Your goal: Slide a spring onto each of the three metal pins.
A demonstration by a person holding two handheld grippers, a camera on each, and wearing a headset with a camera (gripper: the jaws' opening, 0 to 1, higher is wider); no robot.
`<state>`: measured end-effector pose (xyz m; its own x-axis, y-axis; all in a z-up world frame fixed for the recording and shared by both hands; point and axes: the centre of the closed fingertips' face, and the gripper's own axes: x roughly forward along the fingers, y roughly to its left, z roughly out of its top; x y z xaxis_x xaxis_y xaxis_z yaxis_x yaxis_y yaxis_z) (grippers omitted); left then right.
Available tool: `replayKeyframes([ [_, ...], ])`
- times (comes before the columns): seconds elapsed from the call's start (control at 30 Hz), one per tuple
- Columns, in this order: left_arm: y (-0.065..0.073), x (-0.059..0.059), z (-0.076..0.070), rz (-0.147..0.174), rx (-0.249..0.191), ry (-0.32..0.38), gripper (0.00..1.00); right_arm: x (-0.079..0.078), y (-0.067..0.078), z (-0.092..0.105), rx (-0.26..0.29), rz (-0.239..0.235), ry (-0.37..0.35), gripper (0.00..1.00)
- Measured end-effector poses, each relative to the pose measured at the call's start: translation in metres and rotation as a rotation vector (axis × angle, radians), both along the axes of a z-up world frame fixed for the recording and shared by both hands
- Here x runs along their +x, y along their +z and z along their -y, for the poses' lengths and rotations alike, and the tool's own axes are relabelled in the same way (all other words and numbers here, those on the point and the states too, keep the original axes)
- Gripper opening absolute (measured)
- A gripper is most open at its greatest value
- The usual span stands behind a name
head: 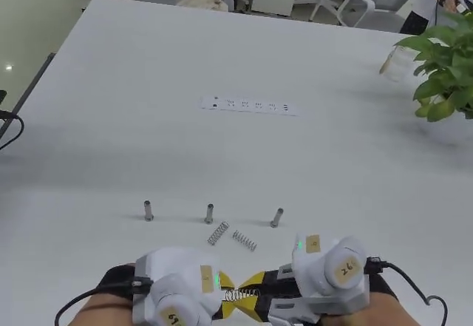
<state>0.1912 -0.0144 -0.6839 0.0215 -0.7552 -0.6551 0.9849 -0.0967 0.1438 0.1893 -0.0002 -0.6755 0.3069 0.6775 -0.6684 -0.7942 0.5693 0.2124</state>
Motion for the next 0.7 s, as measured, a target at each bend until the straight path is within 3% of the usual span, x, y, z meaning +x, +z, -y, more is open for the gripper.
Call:
replayKeyframes([
  [0.23,-0.005,0.012,-0.015,-0.025,-0.003,0.070,0.08,0.010,0.004,0.004,-0.013,0.005,0.009,0.09],
  [0.63,0.002,0.047,-0.046,-0.120,-0.098,0.287,0.12,0.018,0.001,0.011,-0.052,0.000,0.014,0.09],
  [0.7,0.005,0.055,-0.053,-0.117,-0.108,0.318,0.12,0.020,-0.002,0.013,-0.067,-0.004,0.013,0.09],
])
